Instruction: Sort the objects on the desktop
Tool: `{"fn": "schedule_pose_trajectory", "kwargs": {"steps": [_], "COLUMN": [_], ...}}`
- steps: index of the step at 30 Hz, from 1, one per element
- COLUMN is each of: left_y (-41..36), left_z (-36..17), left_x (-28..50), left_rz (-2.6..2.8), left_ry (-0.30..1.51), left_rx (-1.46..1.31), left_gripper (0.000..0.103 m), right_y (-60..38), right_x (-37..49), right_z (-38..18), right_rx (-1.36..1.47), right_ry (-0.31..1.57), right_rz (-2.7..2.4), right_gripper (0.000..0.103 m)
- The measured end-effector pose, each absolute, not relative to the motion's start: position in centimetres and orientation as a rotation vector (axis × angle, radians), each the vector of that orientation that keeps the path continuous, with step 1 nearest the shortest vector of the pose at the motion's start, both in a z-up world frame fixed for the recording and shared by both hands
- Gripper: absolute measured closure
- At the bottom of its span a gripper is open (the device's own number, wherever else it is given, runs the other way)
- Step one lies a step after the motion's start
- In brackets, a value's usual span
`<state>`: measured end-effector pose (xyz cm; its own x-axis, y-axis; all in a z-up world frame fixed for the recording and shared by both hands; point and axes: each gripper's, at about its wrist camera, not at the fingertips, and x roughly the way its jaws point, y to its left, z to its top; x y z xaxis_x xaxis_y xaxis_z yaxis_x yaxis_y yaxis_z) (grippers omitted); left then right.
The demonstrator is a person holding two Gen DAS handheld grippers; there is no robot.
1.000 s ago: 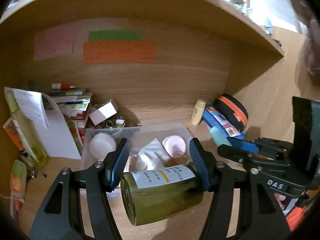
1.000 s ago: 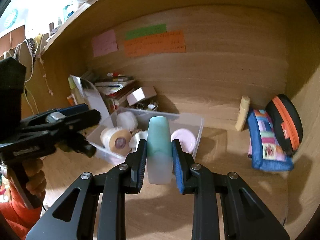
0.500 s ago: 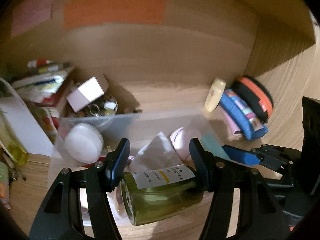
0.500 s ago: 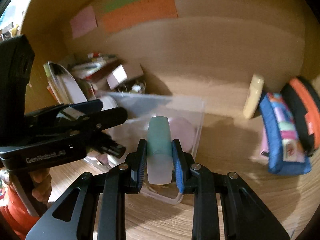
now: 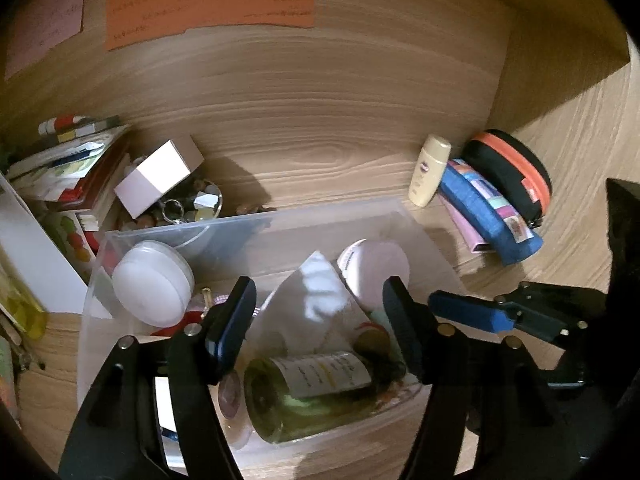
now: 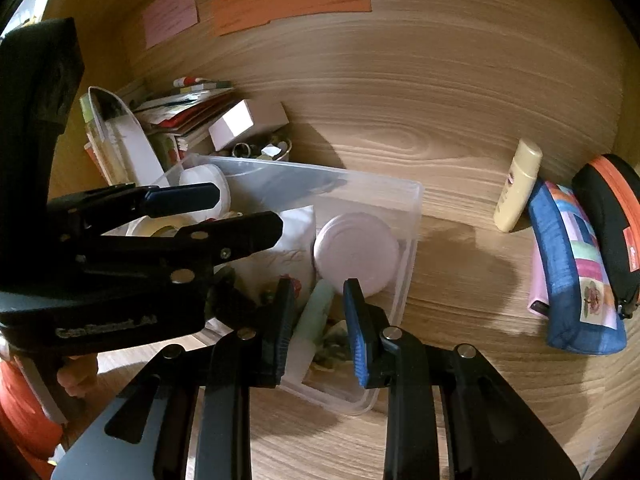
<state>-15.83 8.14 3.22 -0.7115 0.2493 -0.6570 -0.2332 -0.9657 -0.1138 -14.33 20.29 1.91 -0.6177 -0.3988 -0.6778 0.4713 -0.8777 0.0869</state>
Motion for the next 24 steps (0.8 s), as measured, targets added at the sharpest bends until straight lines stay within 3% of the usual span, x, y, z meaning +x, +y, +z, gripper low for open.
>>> {"fn": "schedule_pose_trajectory", "kwargs": {"steps": [9,12,14,18,20,24], "left_y": [7.3,6.6,6.0,4.5,4.0,3.3], "left_z": [4.8,5.8,6.4,7.3,7.5,7.7], "left_x": [-14.9,-13.9,-13.2,-11.5,-10.8,-9.2], "left_rz": [2.721,2.757,2.794,2.844,2.866,2.903], "left_ry": [-0.054,-0.018,0.013,0.014,0.022,0.063], "left_rx": [-1.024,-0.995,-0.970,-0.913,-0.891,-0.852], "left_gripper": [0.036,0.035,0.028,0.015,0.011,0.011], "right_y": [20.2,20.4,20.5,20.7,20.8,21.3], "right_x": [-14.0,-13.3,-12.8,-11.5,-11.1,-9.8], "right_z": [2.8,3.8,4.5,6.0,6.5,7.3], "right_rx": [0.985,0.946,0.912,0.854,0.848,0.829], "right_ry": [0.133,0.125,0.123,0.127,0.113,0.075], "right_rz": [-2.459,-2.481,-2.507,-2.551,-2.566,-2.590], "right_gripper": [0.069,0.053,0.035,0.029,0.018,0.015]}}
